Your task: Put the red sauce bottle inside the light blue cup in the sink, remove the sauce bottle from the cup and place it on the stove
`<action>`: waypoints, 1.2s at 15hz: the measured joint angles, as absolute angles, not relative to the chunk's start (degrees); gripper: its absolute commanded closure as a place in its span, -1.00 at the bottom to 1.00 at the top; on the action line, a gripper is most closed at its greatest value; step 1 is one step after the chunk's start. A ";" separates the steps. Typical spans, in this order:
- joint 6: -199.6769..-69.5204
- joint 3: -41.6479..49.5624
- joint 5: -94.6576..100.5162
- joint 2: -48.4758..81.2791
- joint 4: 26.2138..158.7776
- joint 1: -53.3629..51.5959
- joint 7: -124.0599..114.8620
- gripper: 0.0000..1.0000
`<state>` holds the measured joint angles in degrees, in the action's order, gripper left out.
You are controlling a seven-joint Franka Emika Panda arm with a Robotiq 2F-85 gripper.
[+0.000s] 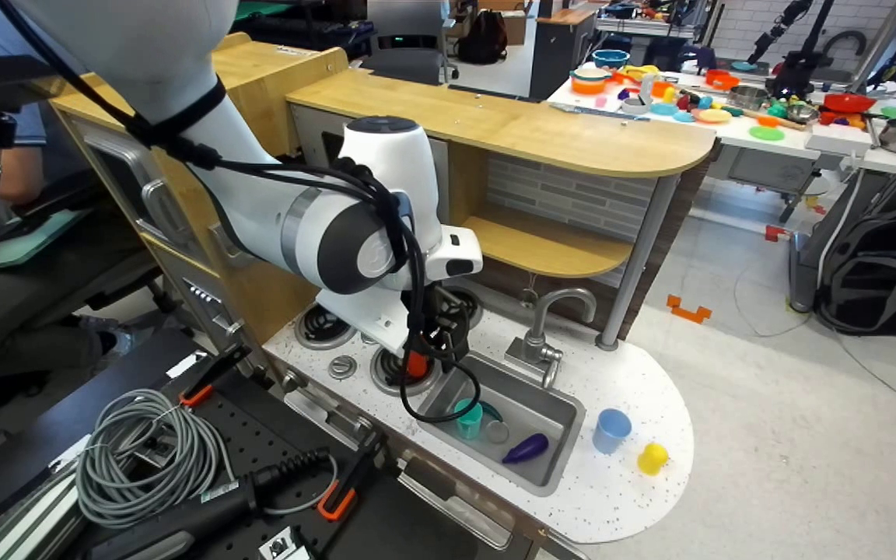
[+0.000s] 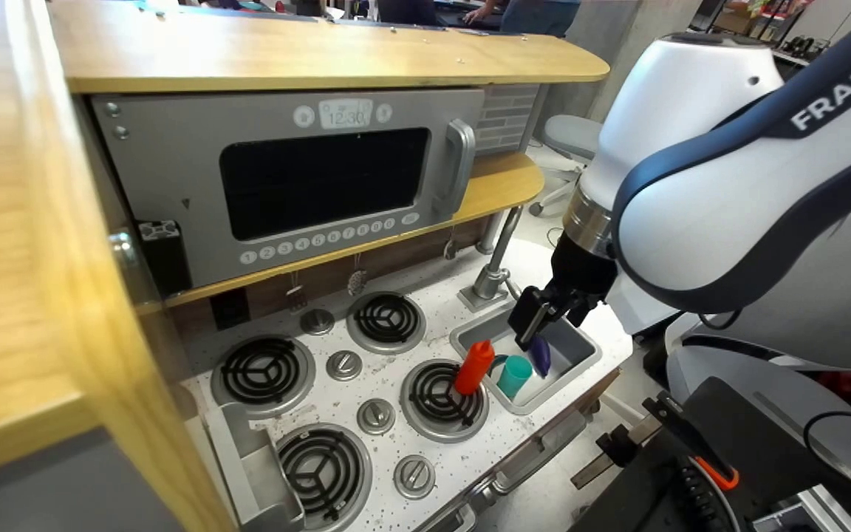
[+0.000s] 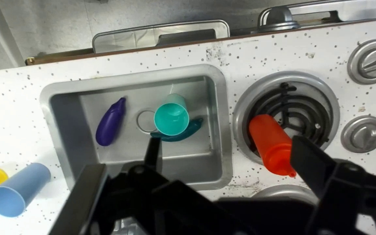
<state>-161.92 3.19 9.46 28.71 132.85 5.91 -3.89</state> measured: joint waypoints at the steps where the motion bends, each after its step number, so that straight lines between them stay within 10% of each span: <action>1: -161.92 3.18 9.46 29.65 131.93 5.55 -3.68 -1.00; 18: -162.30 1.34 9.50 39.75 124.10 2.45 0.95 -1.00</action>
